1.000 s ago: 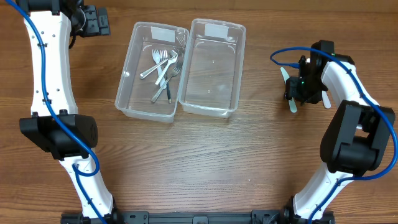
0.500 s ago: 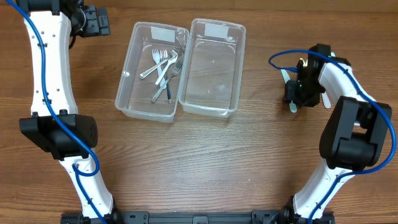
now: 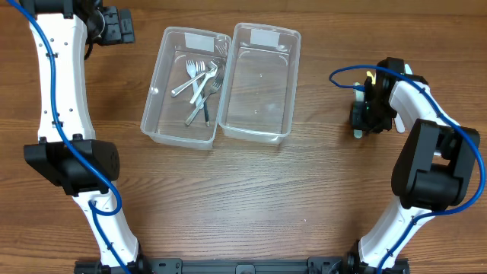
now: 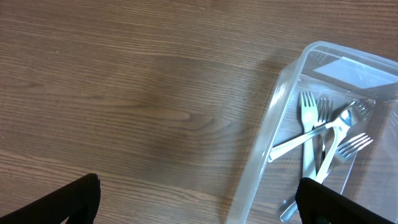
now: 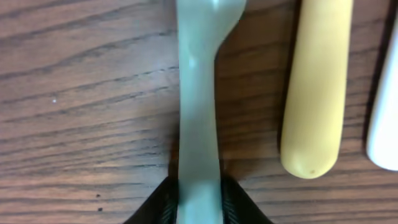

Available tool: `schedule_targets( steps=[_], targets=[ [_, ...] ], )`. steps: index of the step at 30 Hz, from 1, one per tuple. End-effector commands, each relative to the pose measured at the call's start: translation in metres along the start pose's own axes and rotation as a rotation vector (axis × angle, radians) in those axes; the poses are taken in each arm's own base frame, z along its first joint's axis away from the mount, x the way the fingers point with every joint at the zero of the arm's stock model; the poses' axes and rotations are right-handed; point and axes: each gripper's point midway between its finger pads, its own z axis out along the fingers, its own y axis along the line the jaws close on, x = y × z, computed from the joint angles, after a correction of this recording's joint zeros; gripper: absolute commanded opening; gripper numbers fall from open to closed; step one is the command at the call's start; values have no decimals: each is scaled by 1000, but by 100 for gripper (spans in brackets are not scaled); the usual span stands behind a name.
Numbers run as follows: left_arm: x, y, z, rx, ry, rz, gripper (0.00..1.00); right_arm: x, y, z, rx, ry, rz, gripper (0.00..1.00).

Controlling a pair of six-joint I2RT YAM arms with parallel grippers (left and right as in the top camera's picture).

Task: Pack container
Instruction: 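Lower the right gripper and grasp the light blue plastic knife, then carry the blue knife into the right container and release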

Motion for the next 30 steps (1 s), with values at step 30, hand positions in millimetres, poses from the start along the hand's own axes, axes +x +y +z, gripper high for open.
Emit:
schedule_targets(
  steps=[30],
  targets=[
    [-3, 5, -2, -8, -13, -30, 100, -44, 68, -154, -205, -408, -87, 12]
  ],
)
